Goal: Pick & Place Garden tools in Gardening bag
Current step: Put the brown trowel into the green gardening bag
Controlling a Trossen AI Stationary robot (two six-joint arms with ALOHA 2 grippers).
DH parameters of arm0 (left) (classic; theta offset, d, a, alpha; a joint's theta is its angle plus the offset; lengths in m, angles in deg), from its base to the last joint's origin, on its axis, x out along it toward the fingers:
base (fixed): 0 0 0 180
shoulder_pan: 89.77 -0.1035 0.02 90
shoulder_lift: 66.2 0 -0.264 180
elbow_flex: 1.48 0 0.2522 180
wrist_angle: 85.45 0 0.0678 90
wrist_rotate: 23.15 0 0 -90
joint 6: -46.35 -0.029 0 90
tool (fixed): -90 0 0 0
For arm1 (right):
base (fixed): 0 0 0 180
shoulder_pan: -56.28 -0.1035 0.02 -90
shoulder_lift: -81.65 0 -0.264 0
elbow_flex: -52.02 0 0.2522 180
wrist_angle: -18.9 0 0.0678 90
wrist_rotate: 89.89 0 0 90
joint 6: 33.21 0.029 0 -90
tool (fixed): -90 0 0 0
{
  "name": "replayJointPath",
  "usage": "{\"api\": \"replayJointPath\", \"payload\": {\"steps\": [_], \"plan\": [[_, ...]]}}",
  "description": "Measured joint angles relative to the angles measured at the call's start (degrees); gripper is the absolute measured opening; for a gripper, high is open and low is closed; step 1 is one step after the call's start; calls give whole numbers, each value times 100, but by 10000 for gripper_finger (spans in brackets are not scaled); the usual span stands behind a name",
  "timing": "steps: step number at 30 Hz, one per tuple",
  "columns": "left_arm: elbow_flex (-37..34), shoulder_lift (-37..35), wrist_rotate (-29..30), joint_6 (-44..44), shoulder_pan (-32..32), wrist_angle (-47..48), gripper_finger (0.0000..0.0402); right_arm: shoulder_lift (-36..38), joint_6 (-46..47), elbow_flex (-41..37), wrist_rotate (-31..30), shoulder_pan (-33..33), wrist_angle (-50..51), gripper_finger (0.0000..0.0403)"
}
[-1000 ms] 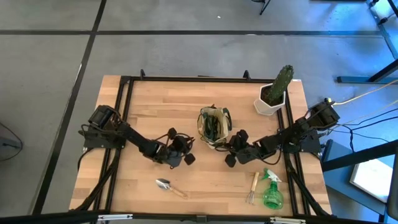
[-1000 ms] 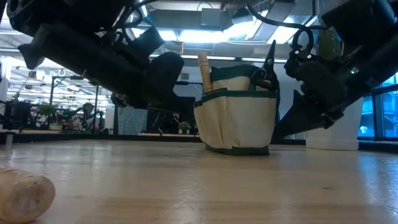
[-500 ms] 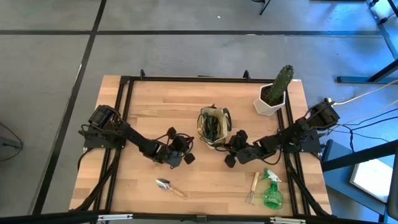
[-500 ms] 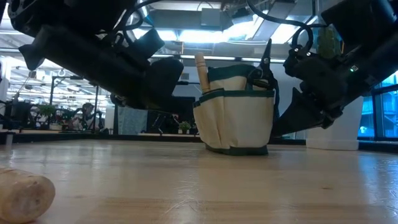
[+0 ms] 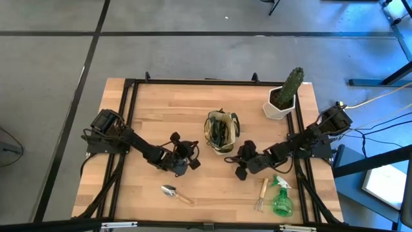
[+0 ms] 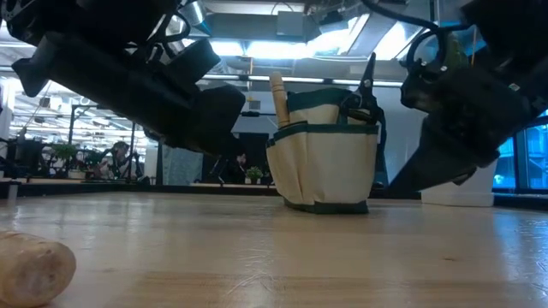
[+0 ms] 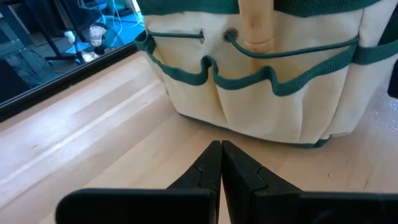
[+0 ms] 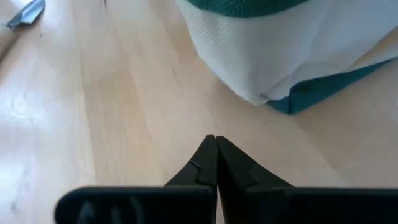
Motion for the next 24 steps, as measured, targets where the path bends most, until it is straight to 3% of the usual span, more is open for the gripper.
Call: {"api": "replayJointPath", "payload": {"steps": [3,7,12,18,24], "plan": [[0,0,129,4,0,-2,4,7,313,34,247,21,39,0],[0,0,290,9,37,-15,3,7,565,428,1106,122,557,1],[0,0,297,90,37,-48,3,7,1004,1592,1905,108,2791,1],[0,0,297,67,74,-48,5,7,2509,3238,2100,-141,5966,2],[0,0,330,44,138,-9,2,7,3899,3924,2811,-433,6882,4]]}}
